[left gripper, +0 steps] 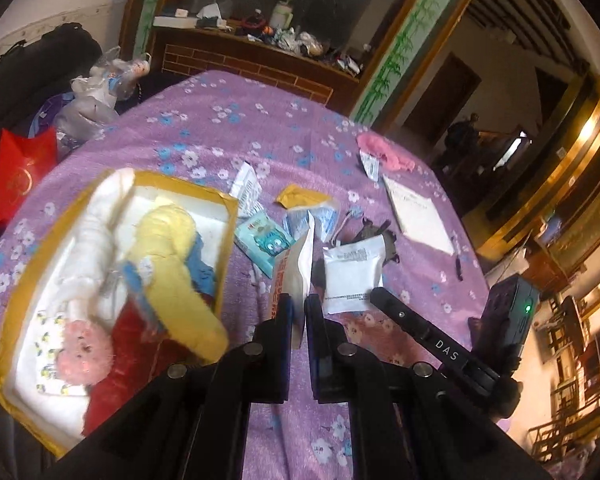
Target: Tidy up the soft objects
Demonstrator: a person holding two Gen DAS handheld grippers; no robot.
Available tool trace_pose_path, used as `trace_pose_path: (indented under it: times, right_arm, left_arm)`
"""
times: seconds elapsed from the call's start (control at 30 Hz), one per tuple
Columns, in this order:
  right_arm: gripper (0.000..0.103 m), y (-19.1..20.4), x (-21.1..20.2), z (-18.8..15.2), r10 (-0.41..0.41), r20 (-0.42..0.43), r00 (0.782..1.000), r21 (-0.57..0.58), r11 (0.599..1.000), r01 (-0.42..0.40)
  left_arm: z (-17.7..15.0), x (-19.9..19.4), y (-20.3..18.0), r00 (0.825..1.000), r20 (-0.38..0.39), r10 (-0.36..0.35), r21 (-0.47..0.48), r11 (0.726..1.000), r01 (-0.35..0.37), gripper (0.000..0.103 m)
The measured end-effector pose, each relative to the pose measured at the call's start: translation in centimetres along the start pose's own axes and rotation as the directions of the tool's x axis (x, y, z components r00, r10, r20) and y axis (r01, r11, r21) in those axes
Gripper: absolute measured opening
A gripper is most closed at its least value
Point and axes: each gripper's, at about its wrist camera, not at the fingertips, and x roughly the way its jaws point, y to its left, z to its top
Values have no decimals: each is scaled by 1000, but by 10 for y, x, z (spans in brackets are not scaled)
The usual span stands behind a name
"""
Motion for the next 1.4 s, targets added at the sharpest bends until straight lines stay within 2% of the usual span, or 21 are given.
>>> trace_pose_path:
  times: [0.2, 0.43, 0.67, 0.9, 1.0, 1.1, 1.2, 1.33, 1.4]
  right_arm:
    - [3, 15, -8, 2, 50, 15, 999, 25, 998, -50]
    - [3, 61, -10, 2, 144, -4, 990, -43, 989, -144]
    - [3, 100, 11, -3, 239, -88, 967, -73, 967, -246]
    - [3, 132, 45, -18, 295, -205, 933, -67, 947, -314]
    - [3, 143, 54, -32, 287, -252, 924, -82, 945, -316]
    - [3, 147, 60, -49, 282, -301, 911, -84, 944, -320]
    - [3, 146, 69, -60, 268, -334, 904, -74, 948, -309]
    - [4, 143, 85, -68, 213, -367, 906, -64, 965, -253]
    - [5, 142, 88, -69, 180, -380, 907, -69, 973, -221]
  left_arm:
    - [1, -28, 14, 999, 45, -23, -30, 999, 24, 5]
    - [5, -59, 39, 992, 117, 47, -53, 998, -41, 5]
    - [2, -85, 75, 980, 162, 115, -101, 990, -100, 5]
    - [-10, -80, 94, 951, 153, 270, -65, 963, -263, 5]
    - [-20, -68, 103, 929, 132, 345, -36, 938, -343, 5]
    - [-30, -56, 109, 923, 93, 374, 12, 926, -377, 5]
    - [-34, -47, 113, 900, 87, 426, 39, 902, -431, 6]
    - [-35, -40, 117, 908, 82, 411, 23, 910, -414, 6]
    - [-35, -35, 118, 910, 73, 408, 19, 912, -410, 11]
